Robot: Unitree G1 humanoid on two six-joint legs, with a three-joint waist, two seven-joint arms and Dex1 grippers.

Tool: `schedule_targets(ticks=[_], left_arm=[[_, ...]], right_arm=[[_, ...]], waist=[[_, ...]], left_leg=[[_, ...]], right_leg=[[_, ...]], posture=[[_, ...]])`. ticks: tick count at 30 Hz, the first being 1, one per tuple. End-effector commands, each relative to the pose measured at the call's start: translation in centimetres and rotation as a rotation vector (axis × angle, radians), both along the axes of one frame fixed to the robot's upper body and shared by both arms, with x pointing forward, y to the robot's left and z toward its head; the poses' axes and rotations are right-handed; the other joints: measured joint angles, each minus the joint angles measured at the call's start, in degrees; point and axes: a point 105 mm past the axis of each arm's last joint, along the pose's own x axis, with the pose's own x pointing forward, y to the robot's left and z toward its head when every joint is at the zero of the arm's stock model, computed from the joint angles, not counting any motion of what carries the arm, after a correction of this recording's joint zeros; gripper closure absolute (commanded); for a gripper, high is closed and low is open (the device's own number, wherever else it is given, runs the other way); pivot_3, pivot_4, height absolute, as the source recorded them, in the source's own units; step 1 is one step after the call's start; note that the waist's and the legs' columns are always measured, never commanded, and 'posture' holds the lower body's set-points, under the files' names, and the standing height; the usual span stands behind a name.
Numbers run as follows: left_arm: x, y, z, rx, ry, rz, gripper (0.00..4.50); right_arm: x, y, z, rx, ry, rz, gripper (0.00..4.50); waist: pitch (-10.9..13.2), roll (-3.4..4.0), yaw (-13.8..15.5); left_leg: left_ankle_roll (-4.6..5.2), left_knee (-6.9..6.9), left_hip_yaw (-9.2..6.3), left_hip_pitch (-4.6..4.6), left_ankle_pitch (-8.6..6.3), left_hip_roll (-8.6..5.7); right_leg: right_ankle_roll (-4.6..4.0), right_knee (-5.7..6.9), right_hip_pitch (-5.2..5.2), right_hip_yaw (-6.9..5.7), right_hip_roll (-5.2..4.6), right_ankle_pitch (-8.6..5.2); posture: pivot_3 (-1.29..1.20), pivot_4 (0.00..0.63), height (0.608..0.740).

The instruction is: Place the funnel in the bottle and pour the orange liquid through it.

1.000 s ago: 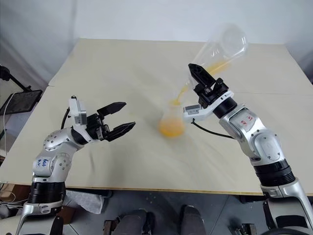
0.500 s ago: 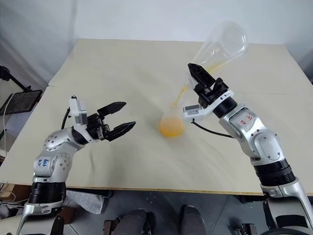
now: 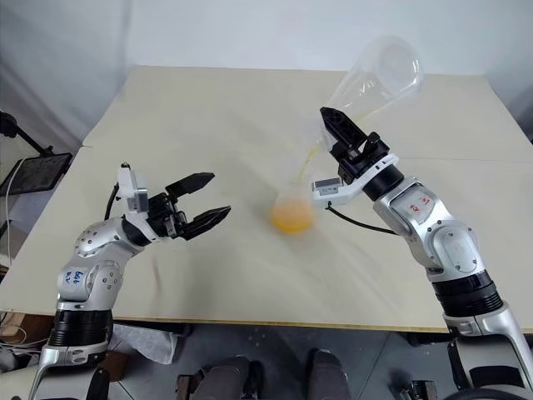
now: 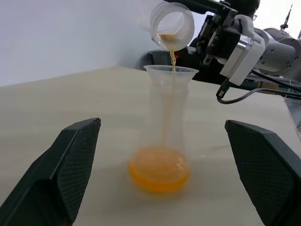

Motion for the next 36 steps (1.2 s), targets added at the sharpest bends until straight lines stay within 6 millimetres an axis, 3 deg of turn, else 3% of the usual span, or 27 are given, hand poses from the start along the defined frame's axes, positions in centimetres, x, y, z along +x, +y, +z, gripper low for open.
schedule_targets(ticks=[1,11,20,23,28,32,36], left_arm=[[-0.3,0.0,1.4,-0.008,-0.067,0.008,0.0],[-0.3,0.3,1.0,0.003,-0.052,0.007,0.0],[-0.2,0.7,1.1,0.022,-0.048,0.003,0.0],[-0.2,0.8,1.0,0.024,-0.043,0.002,0.0],[-0.1,0.4,0.7,0.03,-0.031,-0.017,0.0],[-0.1,0.3,0.8,0.031,-0.034,-0.02,0.0],[-0.1,0.2,1.0,0.029,-0.039,-0.018,0.0]], right_arm=[[-0.7,0.6,1.5,0.04,-0.038,0.045,2.08],[-1.1,1.0,0.9,0.332,0.238,0.163,2.08],[-1.5,-3.5,3.7,0.902,0.465,0.194,2.08],[-1.3,-6.3,3.5,1.125,0.543,0.191,2.08],[-0.3,-14.6,0.2,1.61,0.605,0.18,2.08],[0.1,-17.4,-1.3,1.726,0.592,0.159,2.08],[0.8,-19.2,-1.6,1.725,0.554,0.118,2.08]], waist=[[0.0,0.0,0.0],[0.01,-0.01,0.06],[0.01,-0.02,0.15],[0.01,-0.02,0.12],[0.01,-0.02,0.37],[0.03,0.02,0.07],[0.08,0.11,-0.25]], left_leg=[[0.0,0.0,0.0,0.0,0.0,0.0],[0.0,0.0,-0.02,-0.01,0.0,0.02],[0.0,0.01,-0.08,-0.01,0.0,0.02],[0.0,0.01,-0.08,-0.01,0.0,0.02],[0.01,0.01,-0.1,-0.01,0.0,-0.03],[0.02,-0.09,-0.02,0.01,0.0,-0.05],[0.02,-0.2,0.17,0.08,0.01,-0.03]], right_leg=[[0.0,0.0,0.0,0.0,0.0,0.0],[0.0,-0.06,0.04,-0.03,0.01,0.0],[0.01,-0.03,0.04,-0.02,0.0,0.0],[0.0,-0.02,0.04,-0.01,0.0,0.0],[0.01,0.05,0.05,-0.02,-0.05,0.01],[0.02,0.06,-0.01,-0.01,-0.04,0.01],[0.01,0.13,-0.11,-0.02,0.0,0.01]], posture=[[0.0,0.15,0.74],[0.0,0.15,0.74],[0.0,0.15,0.74],[0.0,0.15,0.74],[0.0,0.15,0.74],[0.0,0.15,0.74],[0.0,0.15,0.74]])
